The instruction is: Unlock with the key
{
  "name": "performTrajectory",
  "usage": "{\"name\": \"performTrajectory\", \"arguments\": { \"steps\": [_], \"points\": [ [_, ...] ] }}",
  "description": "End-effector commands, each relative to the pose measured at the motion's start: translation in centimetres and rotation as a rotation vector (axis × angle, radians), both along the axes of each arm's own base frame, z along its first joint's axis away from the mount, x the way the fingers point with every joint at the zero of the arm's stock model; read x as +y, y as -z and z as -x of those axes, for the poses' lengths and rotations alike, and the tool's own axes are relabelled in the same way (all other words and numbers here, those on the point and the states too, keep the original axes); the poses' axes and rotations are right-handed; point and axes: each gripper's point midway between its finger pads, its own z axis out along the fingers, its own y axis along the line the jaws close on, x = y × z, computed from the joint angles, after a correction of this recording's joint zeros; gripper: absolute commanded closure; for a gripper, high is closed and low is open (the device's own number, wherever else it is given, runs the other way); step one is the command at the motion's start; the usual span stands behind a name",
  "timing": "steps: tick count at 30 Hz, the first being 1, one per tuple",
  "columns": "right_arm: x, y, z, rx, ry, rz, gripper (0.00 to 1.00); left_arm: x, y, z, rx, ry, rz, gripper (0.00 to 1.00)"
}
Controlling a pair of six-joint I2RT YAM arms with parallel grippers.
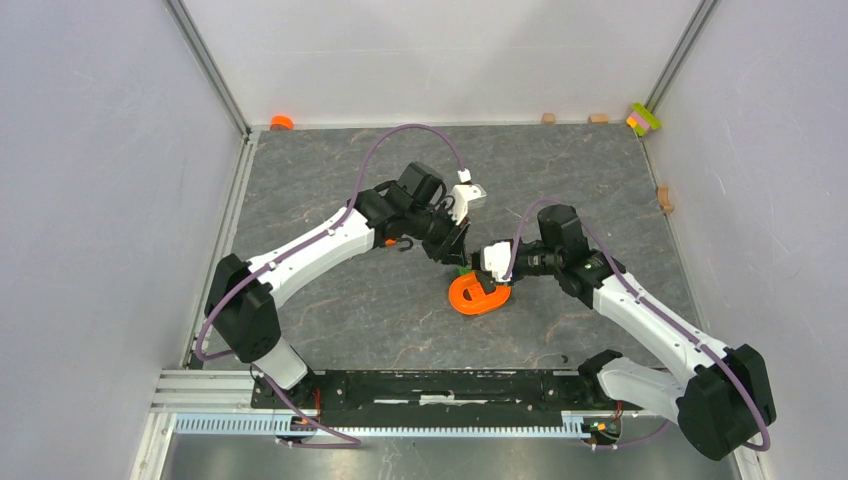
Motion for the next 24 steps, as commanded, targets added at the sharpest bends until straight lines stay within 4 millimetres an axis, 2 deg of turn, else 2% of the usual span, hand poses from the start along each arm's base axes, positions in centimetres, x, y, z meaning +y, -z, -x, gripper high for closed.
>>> {"name": "performTrajectory", "arguments": {
  "steps": [1,9,15,24],
  "points": [
    [0.57,-2.50,-0.62,-0.068,-0.020,-0.042,1.00,-0.85,-1.53,-0.28,-0.013,0.011,0.043,0.81],
    [0.60,-2.52,-0.71,-0.064,-0.018,-0.043,1.00,-0.92,-1.71,-0.33,-0.025,0.017,0.051,0.98],
    [0.79,-2.38,-0.85,-0.026,-0.013,-0.041,1.00,-0.83,-1.74,-0.52,-0.116,0.067,0.042,0.98],
    [1.03,-2.42,-0.72,0.004,-0.023,-0.046,1.00,-0.34,-2.25,-1.02,-0.360,0.194,0.049,0.98]
  ]
}}
